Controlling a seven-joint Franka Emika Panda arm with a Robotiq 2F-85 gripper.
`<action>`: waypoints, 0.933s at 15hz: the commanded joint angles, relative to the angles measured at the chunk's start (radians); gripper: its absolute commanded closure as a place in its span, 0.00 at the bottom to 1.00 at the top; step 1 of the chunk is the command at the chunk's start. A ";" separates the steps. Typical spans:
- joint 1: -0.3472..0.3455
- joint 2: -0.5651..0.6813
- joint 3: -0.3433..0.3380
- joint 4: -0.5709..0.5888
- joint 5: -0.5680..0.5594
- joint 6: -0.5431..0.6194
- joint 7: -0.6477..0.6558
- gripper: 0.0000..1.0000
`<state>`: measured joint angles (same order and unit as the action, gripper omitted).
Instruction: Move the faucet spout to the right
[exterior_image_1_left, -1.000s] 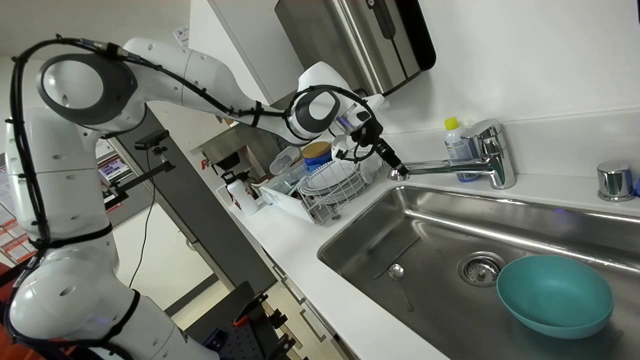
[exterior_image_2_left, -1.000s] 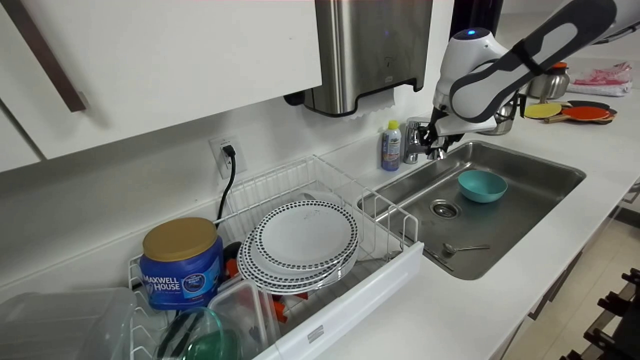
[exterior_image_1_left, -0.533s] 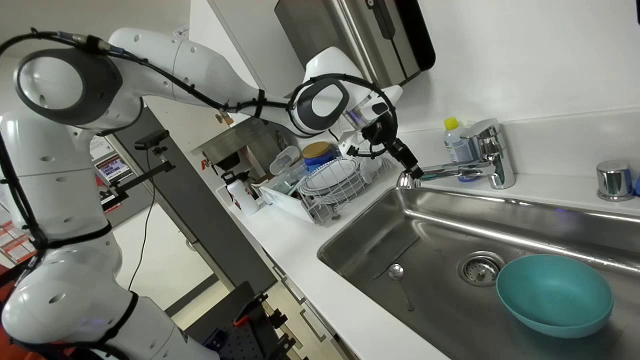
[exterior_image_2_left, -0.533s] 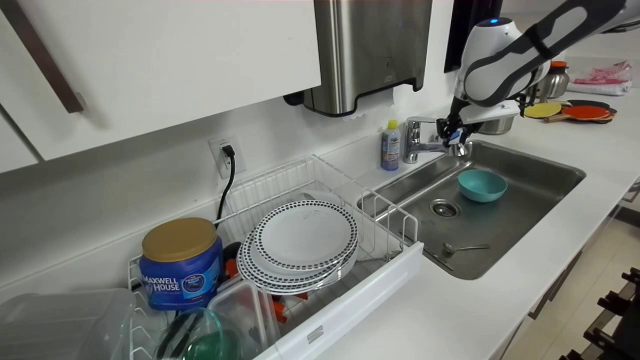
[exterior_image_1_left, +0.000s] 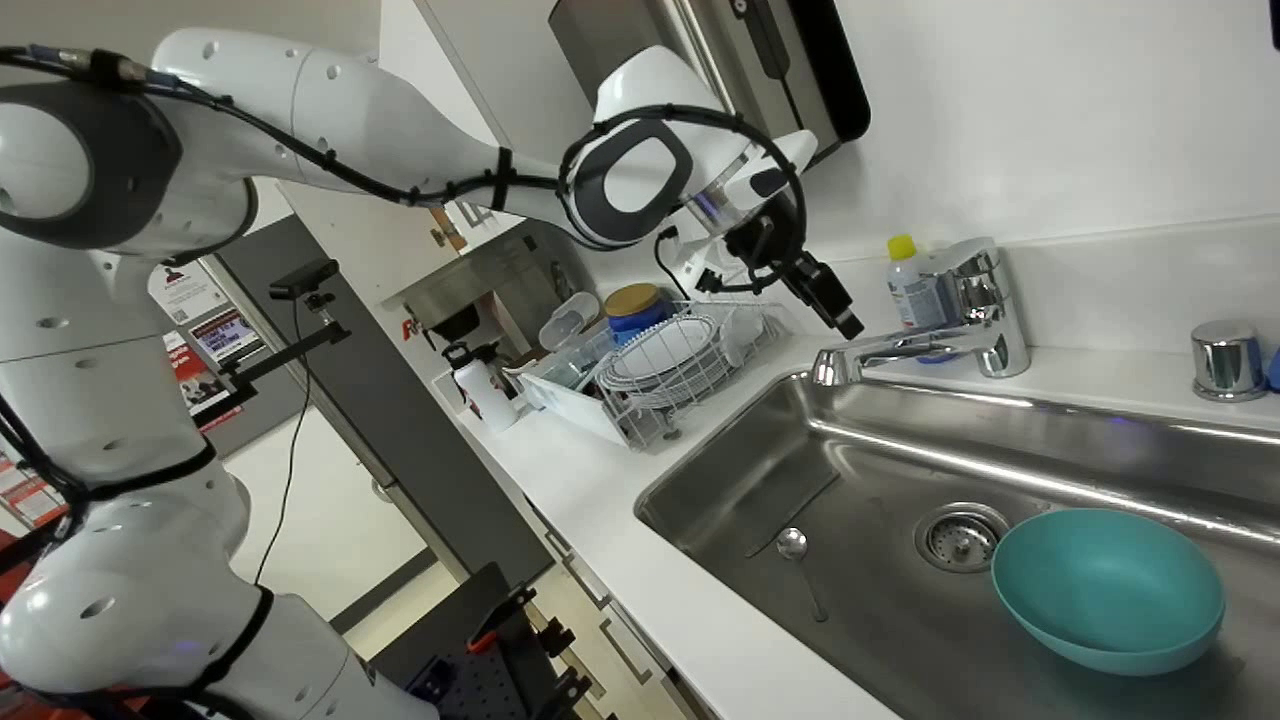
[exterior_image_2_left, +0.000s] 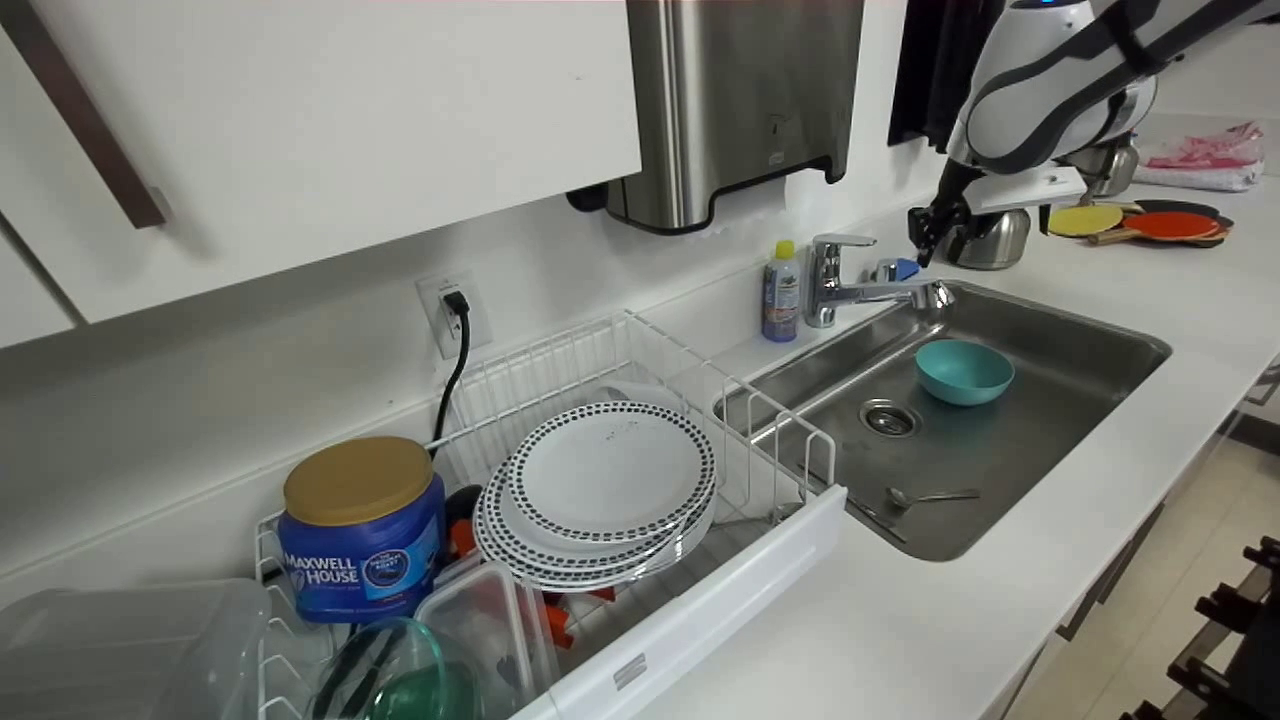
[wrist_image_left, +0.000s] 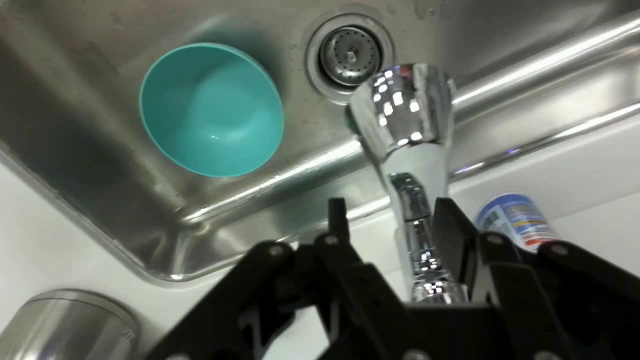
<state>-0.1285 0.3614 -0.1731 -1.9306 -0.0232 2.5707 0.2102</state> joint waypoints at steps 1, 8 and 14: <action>-0.005 -0.210 0.088 -0.164 0.103 -0.096 -0.150 0.24; 0.025 -0.355 0.084 -0.223 0.004 -0.224 -0.179 0.00; 0.029 -0.337 0.082 -0.211 0.010 -0.208 -0.159 0.00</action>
<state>-0.1022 0.0245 -0.0875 -2.1425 -0.0134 2.3643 0.0514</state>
